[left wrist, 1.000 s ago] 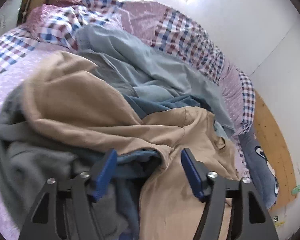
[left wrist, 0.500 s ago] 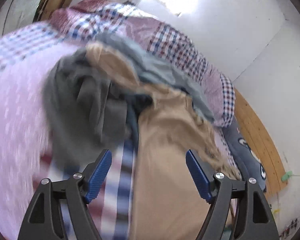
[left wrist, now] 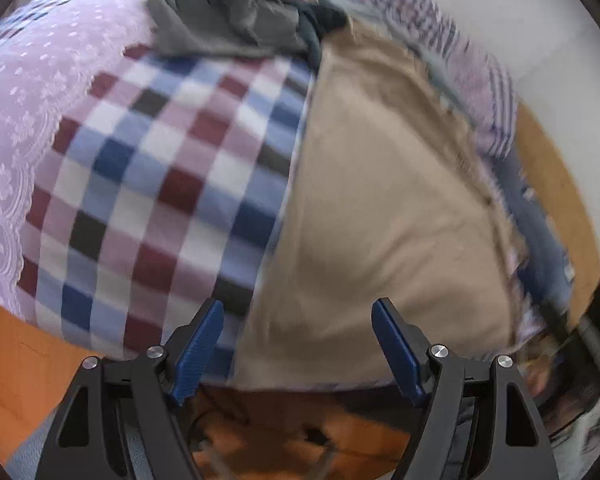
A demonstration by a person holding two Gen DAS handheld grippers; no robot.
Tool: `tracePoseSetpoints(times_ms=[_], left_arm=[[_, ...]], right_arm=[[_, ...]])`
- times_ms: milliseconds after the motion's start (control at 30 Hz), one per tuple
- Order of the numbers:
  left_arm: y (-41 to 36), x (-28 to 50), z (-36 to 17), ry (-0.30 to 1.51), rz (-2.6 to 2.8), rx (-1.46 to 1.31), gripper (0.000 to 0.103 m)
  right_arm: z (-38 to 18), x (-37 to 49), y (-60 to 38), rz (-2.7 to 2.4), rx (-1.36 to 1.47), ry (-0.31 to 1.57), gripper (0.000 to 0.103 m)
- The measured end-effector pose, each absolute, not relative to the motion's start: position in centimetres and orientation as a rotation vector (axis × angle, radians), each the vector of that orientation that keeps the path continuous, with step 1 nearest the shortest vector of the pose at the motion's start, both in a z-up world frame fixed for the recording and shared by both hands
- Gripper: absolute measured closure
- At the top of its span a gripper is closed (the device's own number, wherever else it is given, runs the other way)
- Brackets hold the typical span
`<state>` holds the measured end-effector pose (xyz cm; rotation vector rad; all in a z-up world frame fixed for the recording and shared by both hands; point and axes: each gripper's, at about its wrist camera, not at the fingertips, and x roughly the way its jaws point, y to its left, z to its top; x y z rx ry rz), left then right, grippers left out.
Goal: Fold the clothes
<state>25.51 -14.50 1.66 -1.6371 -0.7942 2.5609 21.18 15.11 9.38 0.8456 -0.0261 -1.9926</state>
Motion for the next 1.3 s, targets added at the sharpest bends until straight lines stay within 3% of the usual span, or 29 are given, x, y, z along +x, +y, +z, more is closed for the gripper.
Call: tracePoseSetpoints(times_ms=[100, 167, 233, 400, 467, 533, 900, 1033, 1233, 1300], left_arm=[[-13.9, 25.5, 0.5, -0.731, 2.552, -1.733, 0.041], [-13.7, 25.5, -0.3, -0.694, 2.537, -1.804, 0.058], [-13.5, 25.4, -0.9, -0.668, 2.525, -1.851, 0.064], [-13.1, 25.5, -1.5, -0.647, 2.514, -1.867, 0.066], [-13.3, 25.6, -1.5, -0.653, 2.516, -1.868, 0.085], [-13.5, 25.8, -1.4, -0.677, 2.513, -1.847, 0.091], [-13.3, 26.0, 0.2, -0.709, 2.536, -1.695, 0.099], [-12.8, 26.0, 0.3, -0.689, 2.550, -1.689, 0.099], [-11.8, 24.5, -0.2, -0.687, 2.560, -1.690, 0.101], [-11.6, 24.3, -0.3, -0.689, 2.563, -1.686, 0.101]], right_arm=[[9.4, 20.9, 15.8, -2.020, 0.851, -0.038, 0.046], [9.5, 20.8, 16.3, -2.038, 0.855, -0.045, 0.046], [9.5, 20.6, 16.8, -2.056, 0.858, -0.053, 0.046], [11.2, 19.2, 21.8, -2.202, 0.905, -0.024, 0.046], [12.0, 18.2, 25.7, -2.288, 0.942, -0.011, 0.046], [12.6, 17.3, 29.8, -2.381, 0.989, 0.024, 0.046], [7.6, 15.0, 38.8, -2.397, 1.374, 0.282, 0.047], [5.4, 14.4, 40.7, -2.362, 1.495, 0.364, 0.056], [4.6, 14.6, 42.7, -2.342, 1.576, 0.360, 0.097], [4.8, 14.8, 43.1, -2.343, 1.584, 0.334, 0.100]])
